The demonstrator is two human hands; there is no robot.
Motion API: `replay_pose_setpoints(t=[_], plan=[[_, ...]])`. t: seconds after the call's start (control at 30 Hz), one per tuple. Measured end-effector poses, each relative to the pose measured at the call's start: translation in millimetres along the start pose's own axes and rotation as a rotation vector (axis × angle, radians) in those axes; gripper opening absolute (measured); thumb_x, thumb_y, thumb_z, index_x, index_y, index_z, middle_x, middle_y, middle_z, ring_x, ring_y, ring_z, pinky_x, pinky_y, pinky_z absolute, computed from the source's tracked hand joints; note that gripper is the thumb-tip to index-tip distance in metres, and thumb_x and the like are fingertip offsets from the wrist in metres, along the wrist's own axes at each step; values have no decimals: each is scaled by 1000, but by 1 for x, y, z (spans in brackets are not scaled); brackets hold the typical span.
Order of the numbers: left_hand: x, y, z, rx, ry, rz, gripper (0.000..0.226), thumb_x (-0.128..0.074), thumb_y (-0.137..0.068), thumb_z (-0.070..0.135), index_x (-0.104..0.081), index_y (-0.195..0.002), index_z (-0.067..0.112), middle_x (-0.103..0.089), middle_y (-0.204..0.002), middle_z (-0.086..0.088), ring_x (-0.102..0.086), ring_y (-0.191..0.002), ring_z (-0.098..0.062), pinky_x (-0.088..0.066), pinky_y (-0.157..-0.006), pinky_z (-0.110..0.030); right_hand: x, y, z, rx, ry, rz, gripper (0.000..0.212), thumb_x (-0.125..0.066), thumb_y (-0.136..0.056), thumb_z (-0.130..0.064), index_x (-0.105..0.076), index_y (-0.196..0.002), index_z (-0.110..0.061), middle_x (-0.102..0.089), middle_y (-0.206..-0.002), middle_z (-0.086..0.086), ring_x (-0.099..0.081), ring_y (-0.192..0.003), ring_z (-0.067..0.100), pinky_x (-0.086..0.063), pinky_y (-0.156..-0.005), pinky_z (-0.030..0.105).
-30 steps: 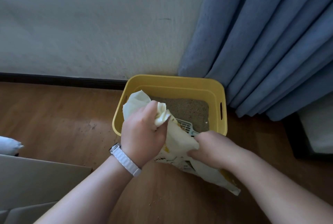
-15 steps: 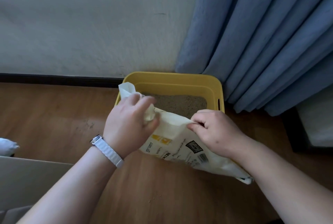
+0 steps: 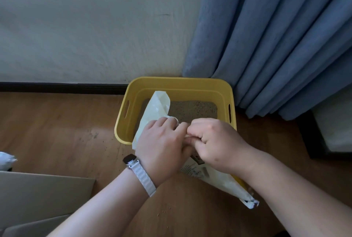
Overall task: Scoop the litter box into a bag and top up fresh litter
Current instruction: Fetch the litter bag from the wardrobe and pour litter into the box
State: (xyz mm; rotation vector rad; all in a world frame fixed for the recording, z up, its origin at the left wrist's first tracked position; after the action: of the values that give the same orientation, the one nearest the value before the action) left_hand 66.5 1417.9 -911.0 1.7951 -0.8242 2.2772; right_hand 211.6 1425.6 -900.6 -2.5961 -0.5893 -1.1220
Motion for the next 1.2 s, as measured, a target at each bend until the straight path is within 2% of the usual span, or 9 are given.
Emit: replay_pose_setpoints(t=[0.17, 0.27, 0.37, 0.6, 0.7, 0.8, 0.9, 1.03, 1.2], plan=[[-3, 1, -7, 11, 6, -11, 14, -46, -79, 24, -50, -67, 18, -49, -63, 0, -51, -57, -24, -40, -54, -33, -6, -1, -2, -13, -10, 2, 24, -54, -91, -29, -60, -70, -18, -46, -74, -11, -47, -71, 13, -47, -61, 42], [-1, -1, -21, 46, -1, -15, 20, -51, -83, 28, -52, -65, 18, -49, -60, 1, -52, -55, -24, -36, -53, -30, -3, -2, -3, -116, -119, -68, 16, -57, -94, -30, -66, -107, -31, -59, -102, -16, -56, -96, 8, -50, -83, 35], [9, -3, -38, 136, -22, 36, 33, -59, -88, 35, -53, -61, 17, -49, -56, 2, -51, -52, -23, -27, -52, -27, 10, 6, 5, -286, -75, -199, 60, -61, -85, -57, -37, -139, -46, -51, -123, -23, -48, -115, 1, -43, -95, 27], [28, -1, -60, 305, -12, 120, 42, -56, -89, 37, -47, -55, 15, -47, -53, 3, -43, -48, -22, -33, -42, -27, 35, 38, 30, -305, -186, -485, 96, -56, -55, -91, -23, -139, -61, -33, -134, -37, -34, -128, -13, -40, -106, 26], [28, -5, -54, 326, -7, 128, 44, -54, -89, 35, -38, -52, 16, -42, -50, 3, -39, -45, -21, -33, -40, -28, 33, 39, 27, -302, -77, -432, 71, -63, -69, -74, -41, -134, -54, -42, -123, -36, -44, -115, -12, -43, -94, 17], [27, -7, -42, 336, 15, 143, 45, -54, -87, 31, -36, -49, 14, -39, -48, 3, -38, -43, -21, -35, -39, -31, 24, 29, 21, -243, -48, -230, 23, -55, -92, -53, -67, -99, -35, -61, -94, -15, -55, -91, 1, -46, -77, 24], [28, -6, -32, 297, 53, 159, 46, -52, -88, 31, -37, -48, 13, -37, -46, 3, -37, -42, -21, -36, -39, -32, 13, 23, 21, -245, -126, -103, 23, -55, -97, -30, -64, -78, -21, -59, -76, -6, -53, -74, 7, -45, -68, 32], [32, -4, -19, 143, 108, 212, 48, -55, -88, 31, -33, -48, 14, -33, -46, 4, -31, -43, -16, -26, -43, -27, 0, 14, 18, -198, -143, 6, 29, -55, -97, -24, -60, -74, -7, -56, -72, 2, -51, -70, 13, -43, -64, 36], [36, -5, -6, 4, 165, 251, 59, -54, -79, 72, -39, -63, 18, -39, -53, 7, -34, -49, -11, -26, -55, -21, -3, 5, 10, -158, -203, 135, 30, -56, -92, -26, -53, -65, -12, -50, -65, -2, -45, -62, 9, -37, -56, 32]])
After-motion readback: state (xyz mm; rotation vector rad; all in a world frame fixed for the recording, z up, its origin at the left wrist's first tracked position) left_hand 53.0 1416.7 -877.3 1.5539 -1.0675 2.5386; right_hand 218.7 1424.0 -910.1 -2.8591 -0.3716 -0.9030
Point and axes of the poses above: each hand's wrist, its own y-axis away from the middle knuckle, its own x-axis out of the back of the hand, z = x × y, the point moved 2 cm from there along -y, towards the middle knuckle
